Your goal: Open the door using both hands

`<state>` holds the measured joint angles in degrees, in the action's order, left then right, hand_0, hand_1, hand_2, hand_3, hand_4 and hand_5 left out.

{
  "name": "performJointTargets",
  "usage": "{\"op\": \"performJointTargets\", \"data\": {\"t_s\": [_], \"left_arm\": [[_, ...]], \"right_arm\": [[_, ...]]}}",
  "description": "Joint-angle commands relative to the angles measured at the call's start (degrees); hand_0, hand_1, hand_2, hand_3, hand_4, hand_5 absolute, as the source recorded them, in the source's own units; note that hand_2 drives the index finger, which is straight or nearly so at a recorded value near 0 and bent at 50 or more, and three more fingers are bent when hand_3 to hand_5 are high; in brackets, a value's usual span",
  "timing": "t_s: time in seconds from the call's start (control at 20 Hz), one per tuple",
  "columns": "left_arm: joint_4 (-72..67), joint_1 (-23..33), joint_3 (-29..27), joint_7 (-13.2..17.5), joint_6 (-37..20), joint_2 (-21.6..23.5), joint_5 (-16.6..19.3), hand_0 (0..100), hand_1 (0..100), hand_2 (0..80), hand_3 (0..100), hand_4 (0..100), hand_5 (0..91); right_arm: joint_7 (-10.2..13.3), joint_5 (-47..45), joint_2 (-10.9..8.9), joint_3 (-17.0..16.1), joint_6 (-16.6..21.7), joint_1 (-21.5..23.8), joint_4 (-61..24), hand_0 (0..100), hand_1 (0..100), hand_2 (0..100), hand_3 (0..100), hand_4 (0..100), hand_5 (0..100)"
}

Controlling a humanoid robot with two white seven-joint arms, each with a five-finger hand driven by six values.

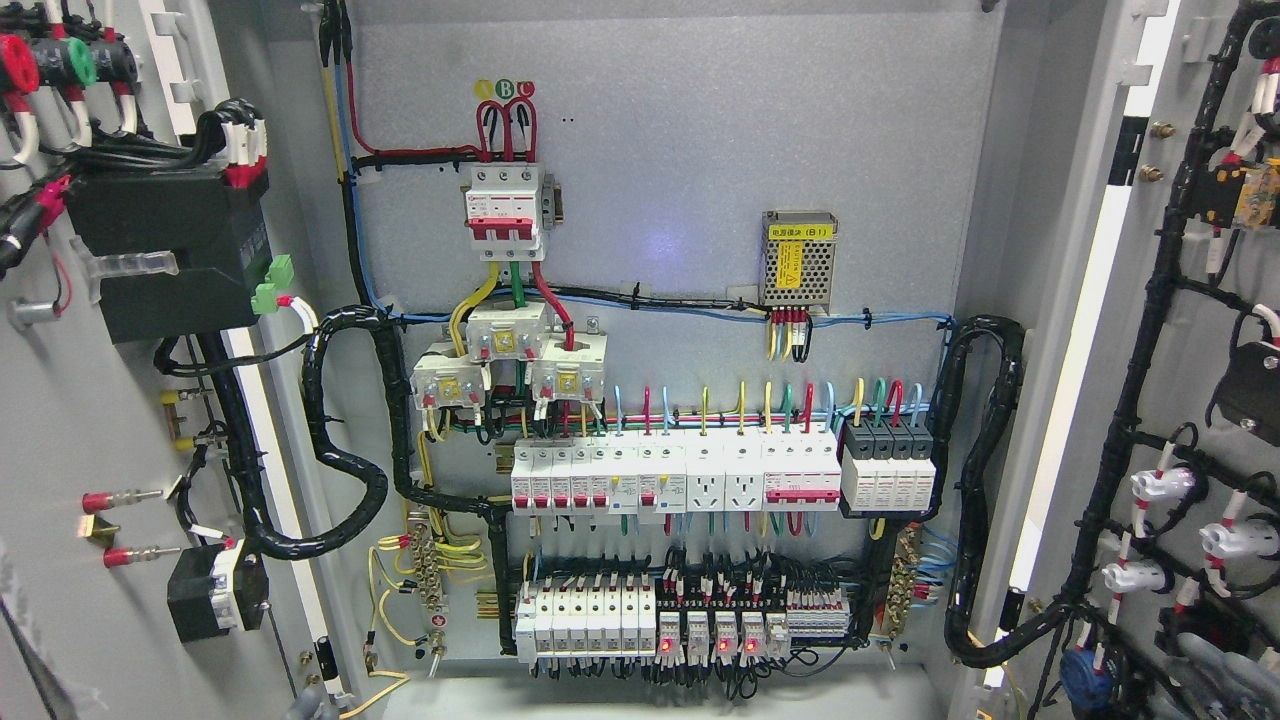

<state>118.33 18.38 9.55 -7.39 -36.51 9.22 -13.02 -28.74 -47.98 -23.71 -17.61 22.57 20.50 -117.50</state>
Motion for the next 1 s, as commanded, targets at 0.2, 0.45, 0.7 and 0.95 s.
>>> {"op": "performJointTargets", "data": {"t_s": [0.2, 0.45, 0.7, 0.95], "left_arm": [[-0.12, 0.69, -6.9, 0.01, -0.93, 1.68, -3.76, 0, 0, 0.0, 0, 0, 0.0], [-0.82, 0.6, -9.54, 0.01, -0.93, 2.56, -6.14, 0, 0, 0.0, 0, 0, 0.0], [-1.17, 0.52, -12.18, 0.01, -0.84, 2.91, -7.89, 0, 0, 0.0, 0, 0, 0.0], [-2.31, -0.01, -14.38, 0.01, -0.67, 3.35, -9.39, 0, 0, 0.0, 0, 0, 0.0]], "right_arm": [[-0.27, -1.68, -0.46, -4.18, 0.02, 1.47, -0.18, 19, 0, 0, 0, 0, 0], [-0.27, -1.68, -0.46, -5.07, 0.02, 2.52, -0.18, 19, 0, 0, 0, 0, 0], [-0.27, -2.03, -0.55, -7.0, 0.02, 3.75, -0.1, 19, 0, 0, 0, 0, 0], [-0.27, -2.12, -0.46, -7.7, 0.02, 4.02, 0.17, 19, 0, 0, 0, 0, 0]]}}
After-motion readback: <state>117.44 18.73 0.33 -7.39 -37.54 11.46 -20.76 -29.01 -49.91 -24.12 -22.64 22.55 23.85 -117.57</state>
